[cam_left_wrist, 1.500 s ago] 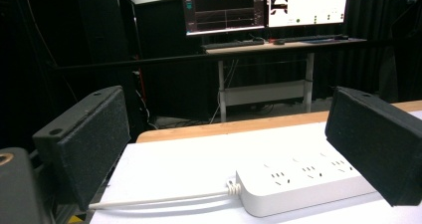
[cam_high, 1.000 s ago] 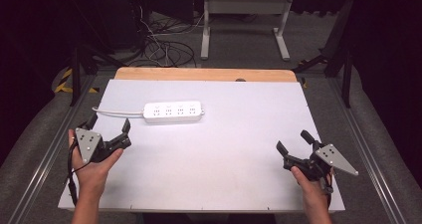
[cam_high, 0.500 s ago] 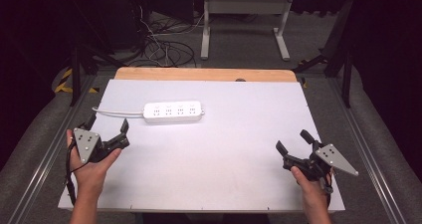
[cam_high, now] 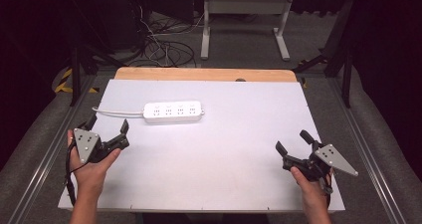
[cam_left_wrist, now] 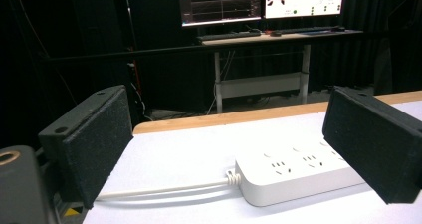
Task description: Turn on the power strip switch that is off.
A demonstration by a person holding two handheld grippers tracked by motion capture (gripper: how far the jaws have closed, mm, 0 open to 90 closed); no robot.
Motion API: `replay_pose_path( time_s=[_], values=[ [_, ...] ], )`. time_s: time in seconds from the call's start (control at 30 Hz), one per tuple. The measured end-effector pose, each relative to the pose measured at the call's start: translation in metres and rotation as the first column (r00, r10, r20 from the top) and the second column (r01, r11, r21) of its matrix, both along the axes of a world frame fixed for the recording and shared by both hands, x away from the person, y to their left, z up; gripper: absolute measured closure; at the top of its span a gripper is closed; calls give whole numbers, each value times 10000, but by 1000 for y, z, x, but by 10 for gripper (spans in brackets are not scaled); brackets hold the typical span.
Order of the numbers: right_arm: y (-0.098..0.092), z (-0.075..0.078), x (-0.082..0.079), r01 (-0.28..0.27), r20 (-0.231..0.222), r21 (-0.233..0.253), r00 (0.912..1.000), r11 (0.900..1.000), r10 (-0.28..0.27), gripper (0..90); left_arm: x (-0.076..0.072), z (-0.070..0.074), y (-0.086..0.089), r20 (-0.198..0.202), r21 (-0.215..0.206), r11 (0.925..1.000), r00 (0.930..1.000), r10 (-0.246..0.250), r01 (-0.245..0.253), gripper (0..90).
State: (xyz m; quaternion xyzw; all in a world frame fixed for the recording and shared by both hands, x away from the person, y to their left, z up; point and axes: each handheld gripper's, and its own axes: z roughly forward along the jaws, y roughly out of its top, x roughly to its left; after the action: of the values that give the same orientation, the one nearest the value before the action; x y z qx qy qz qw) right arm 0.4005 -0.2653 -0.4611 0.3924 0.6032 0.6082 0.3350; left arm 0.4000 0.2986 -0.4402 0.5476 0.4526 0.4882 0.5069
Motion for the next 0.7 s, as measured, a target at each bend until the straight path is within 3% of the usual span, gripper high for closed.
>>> replay_pose_path(
  time_s=[0.7],
  values=[
    [-1, 2, -2, 5, 61, -17, 10000, 10000, -5, 50, -2, 0, 2, -65, -122, 9998, 9999, -129, 128, 72]
  ],
)
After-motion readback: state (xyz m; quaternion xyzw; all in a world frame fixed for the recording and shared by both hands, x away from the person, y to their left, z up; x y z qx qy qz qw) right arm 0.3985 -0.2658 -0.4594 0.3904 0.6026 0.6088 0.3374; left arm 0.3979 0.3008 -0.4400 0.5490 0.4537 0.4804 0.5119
